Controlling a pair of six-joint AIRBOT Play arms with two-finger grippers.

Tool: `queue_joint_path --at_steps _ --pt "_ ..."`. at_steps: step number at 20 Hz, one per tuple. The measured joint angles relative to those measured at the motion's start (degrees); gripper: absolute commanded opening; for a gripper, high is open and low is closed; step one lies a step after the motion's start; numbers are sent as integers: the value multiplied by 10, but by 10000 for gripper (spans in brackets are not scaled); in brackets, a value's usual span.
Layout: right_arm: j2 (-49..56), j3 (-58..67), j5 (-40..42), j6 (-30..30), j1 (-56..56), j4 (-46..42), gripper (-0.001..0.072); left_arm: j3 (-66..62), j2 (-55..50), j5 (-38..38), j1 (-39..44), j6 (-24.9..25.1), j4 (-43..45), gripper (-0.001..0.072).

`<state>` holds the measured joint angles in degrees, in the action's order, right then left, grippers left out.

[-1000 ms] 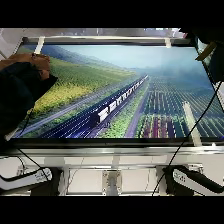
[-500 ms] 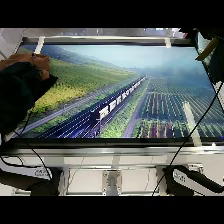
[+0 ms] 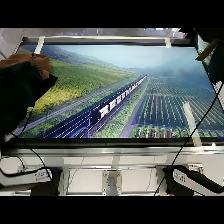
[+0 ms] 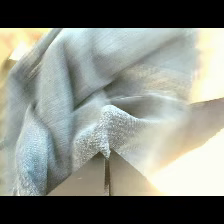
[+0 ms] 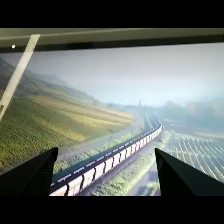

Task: Fold the clothes and pants, and hang the long-sleeved shirts on hangers.

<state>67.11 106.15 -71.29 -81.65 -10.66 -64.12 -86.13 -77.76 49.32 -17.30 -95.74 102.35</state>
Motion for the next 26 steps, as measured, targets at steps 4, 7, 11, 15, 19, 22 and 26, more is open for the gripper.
queue_joint_path --at_steps 4,7,11,15,19,22,26 --pt "0 0 -106 9 0 -87 686 0 89 5 143 49 -137 19" --pt "0 0 -174 32 -1 -168 687 0 101 7 299 76 -212 19" --pt "1 0 -183 46 -21 -218 687 0 35 -17 519 90 -253 19" --pt "3 0 -178 50 -56 -223 687 0 -82 -93 678 87 -271 19" --pt "19 0 -173 45 -91 -200 687 0 -163 -148 749 61 -291 19" --pt "44 0 -172 41 -102 -182 686 -2 -177 -164 753 56 -301 51" --pt "70 0 -172 39 -106 -163 686 -6 -134 -169 699 52 -307 686"
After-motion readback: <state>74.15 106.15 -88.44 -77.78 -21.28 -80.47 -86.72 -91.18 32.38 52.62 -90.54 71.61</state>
